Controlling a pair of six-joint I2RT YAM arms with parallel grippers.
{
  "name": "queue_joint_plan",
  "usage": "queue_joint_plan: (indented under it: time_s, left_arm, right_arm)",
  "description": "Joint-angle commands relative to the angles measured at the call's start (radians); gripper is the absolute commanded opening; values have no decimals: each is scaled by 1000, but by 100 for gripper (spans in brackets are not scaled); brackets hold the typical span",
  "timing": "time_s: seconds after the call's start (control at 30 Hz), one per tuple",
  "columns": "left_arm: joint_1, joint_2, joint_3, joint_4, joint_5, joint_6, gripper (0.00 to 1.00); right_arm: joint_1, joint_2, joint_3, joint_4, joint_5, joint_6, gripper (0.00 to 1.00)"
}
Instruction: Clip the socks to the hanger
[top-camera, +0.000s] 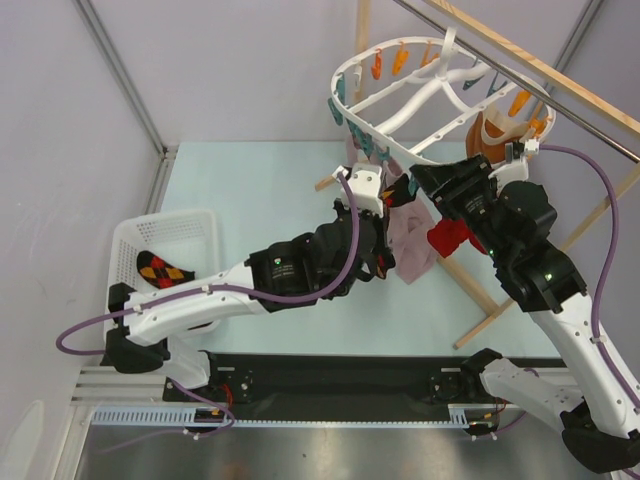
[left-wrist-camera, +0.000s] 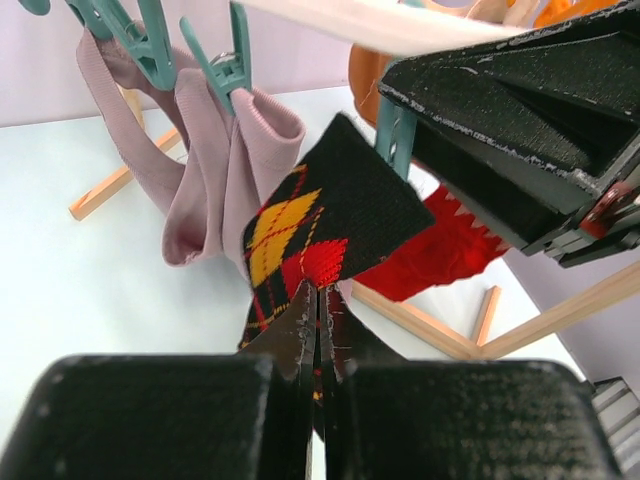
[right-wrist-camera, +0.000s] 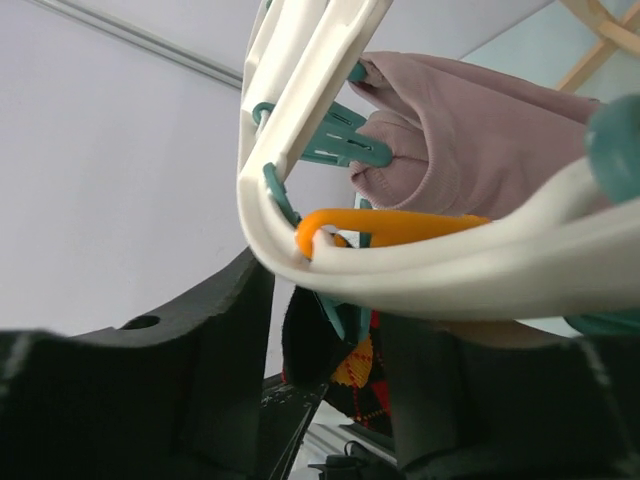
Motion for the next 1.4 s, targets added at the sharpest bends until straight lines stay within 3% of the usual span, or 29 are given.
queue_joint_plan:
  time_s: [0.0, 0.17, 0.23, 0.27, 0.37, 0.57, 0.7, 0.8, 0.93, 1.13, 1.3, 1.37]
  left_arm:
    - [8, 2, 54, 32, 15, 17, 0]
    - [15, -1, 47, 46, 43, 18, 3]
    - [15, -8, 40, 52, 44, 17, 19]
    - [16, -13, 26, 55, 50, 18, 33]
    - [15, -50, -20, 72, 64, 26, 55]
    - [28, -160, -127, 101, 93, 85, 64]
    - [85, -267, -164, 84, 145, 122, 65]
    - [207, -315, -192, 49, 318, 106, 64]
    - [511, -383, -278, 101, 762, 105, 68]
    - [743, -338, -267, 151, 989, 106, 73]
    - [896, -214, -262, 338, 1202, 46, 74]
    - [920, -162, -247, 391, 1244, 62, 75]
  right_arm:
    - [2, -15, 6, 15, -3, 11, 50]
    - [2, -16, 13, 6, -3, 5, 64]
    - [1, -16, 15, 0, -3, 1, 70]
    - [1, -18, 15, -1, -3, 1, 72]
    - [-2, -22, 9, -9, 0, -4, 76]
    - [-31, -41, -14, -28, 6, -61, 78]
    - [-48, -56, -17, -58, 11, -142, 78]
    - [-53, -76, -22, -67, 9, -226, 78]
    - [-58, -91, -11, -75, -15, -321, 78]
    - [-81, -93, 12, -117, -22, -389, 78]
    - [-85, -116, 29, -152, -29, -446, 78]
    - [-87, -125, 38, -150, -105, -493, 78]
